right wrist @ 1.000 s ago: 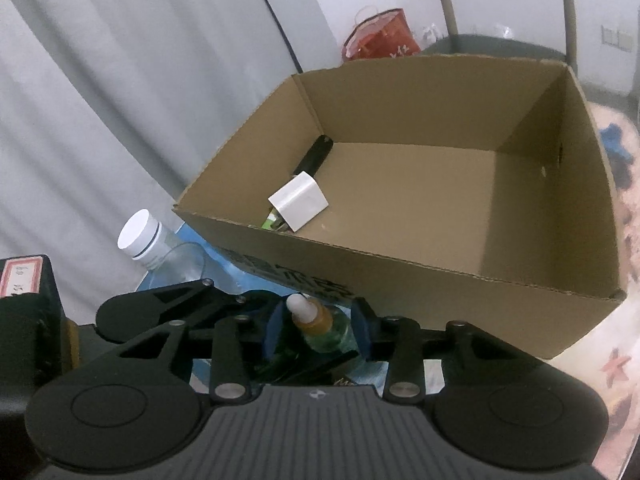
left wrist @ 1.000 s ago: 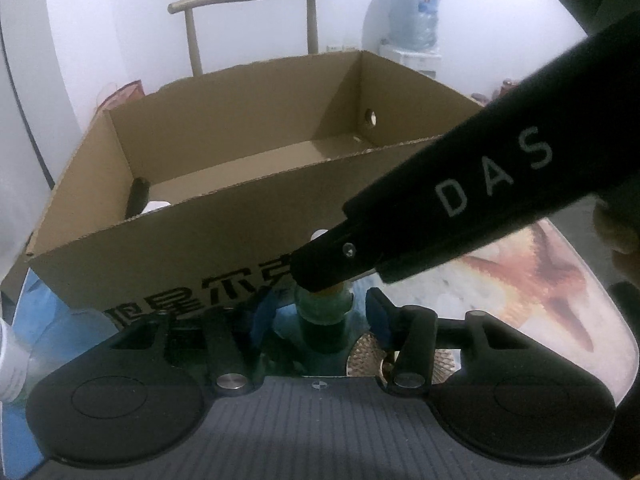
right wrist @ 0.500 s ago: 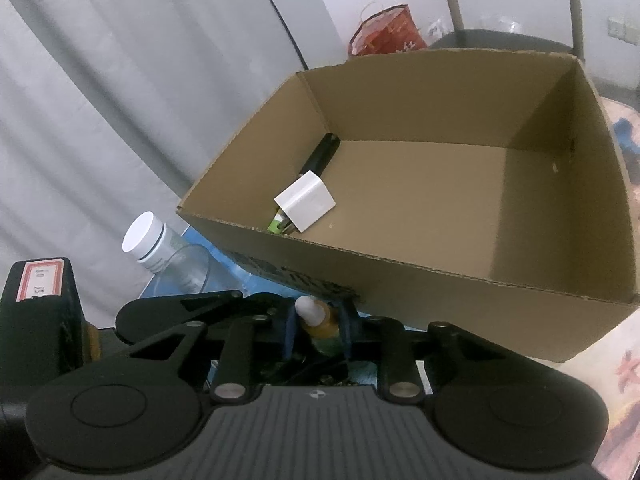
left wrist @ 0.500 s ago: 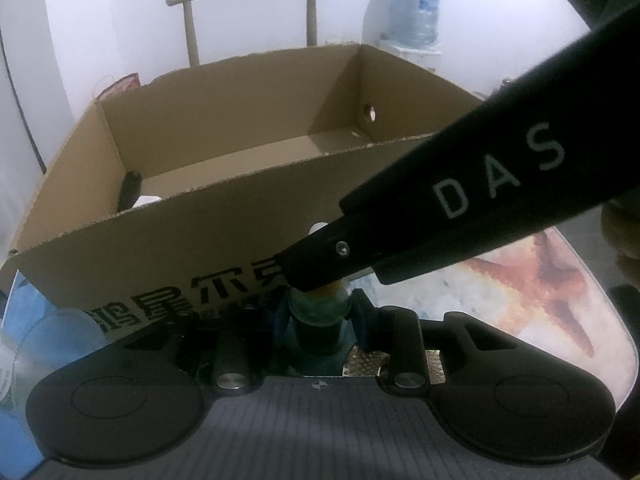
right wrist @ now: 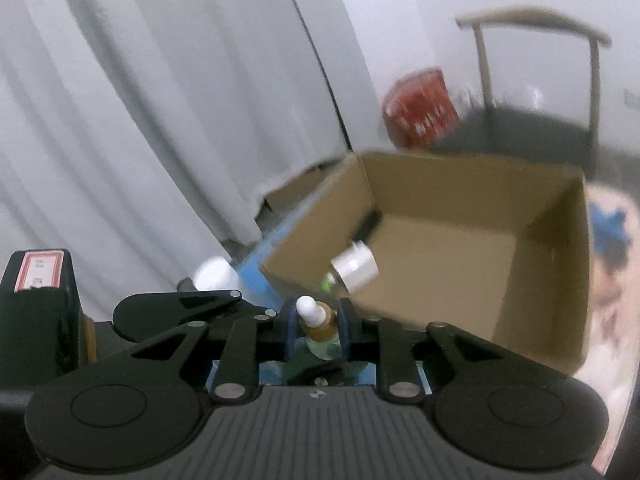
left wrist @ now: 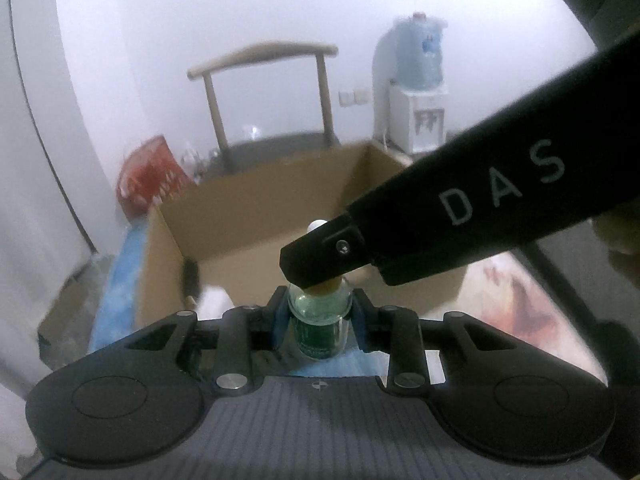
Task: Organize rigid objects
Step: 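Carry the dropper bottle into the box and open the right gripper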
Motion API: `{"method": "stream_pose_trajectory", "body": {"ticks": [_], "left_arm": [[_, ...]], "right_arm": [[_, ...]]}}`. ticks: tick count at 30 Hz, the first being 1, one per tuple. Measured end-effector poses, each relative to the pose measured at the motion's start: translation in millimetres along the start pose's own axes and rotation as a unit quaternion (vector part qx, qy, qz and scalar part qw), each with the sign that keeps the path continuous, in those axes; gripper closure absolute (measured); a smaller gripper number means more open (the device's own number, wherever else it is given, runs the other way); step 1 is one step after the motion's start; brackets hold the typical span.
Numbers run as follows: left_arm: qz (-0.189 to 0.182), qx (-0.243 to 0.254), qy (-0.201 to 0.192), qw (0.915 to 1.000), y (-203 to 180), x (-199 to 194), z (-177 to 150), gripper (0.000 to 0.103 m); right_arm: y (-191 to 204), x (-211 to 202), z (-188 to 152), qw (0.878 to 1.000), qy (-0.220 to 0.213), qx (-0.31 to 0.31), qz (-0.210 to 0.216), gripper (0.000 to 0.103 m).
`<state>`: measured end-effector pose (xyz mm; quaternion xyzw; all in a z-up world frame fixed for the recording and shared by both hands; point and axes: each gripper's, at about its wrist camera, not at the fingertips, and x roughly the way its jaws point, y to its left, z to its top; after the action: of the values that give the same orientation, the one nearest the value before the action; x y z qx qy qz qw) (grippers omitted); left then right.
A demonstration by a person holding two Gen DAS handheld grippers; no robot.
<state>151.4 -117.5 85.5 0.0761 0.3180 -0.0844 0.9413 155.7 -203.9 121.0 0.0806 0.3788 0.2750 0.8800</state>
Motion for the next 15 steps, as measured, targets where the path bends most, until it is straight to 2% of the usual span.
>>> {"method": "stream_pose_trajectory", "body": {"ticks": [3, 6, 11, 15], "left_arm": [[0.008, -0.002, -0.005, 0.9999, 8.8, -8.9, 24.8, 0.072], [0.010, -0.016, 0.006, 0.9998, 23.0, 2.3, 49.0, 0.072], [0.006, -0.057, 0.065, 0.9963, 51.3, 55.6, 76.7, 0.072], [0.015, -0.080, 0.117, 0.9899, 78.7, 110.9, 84.0, 0.072]], "right_arm": [[5.5, -9.4, 24.9, 1.000, -0.015, -0.019, 0.009, 0.080], [-0.6, -4.7, 57.2, 0.999, -0.018, -0.027, 0.017, 0.080], [-18.9, 35.1, 106.0, 1.000, 0.013, -0.014, 0.022, 0.080], [-48.7, 82.0, 128.4, 0.998, 0.050, 0.024, 0.031, 0.080]]}}
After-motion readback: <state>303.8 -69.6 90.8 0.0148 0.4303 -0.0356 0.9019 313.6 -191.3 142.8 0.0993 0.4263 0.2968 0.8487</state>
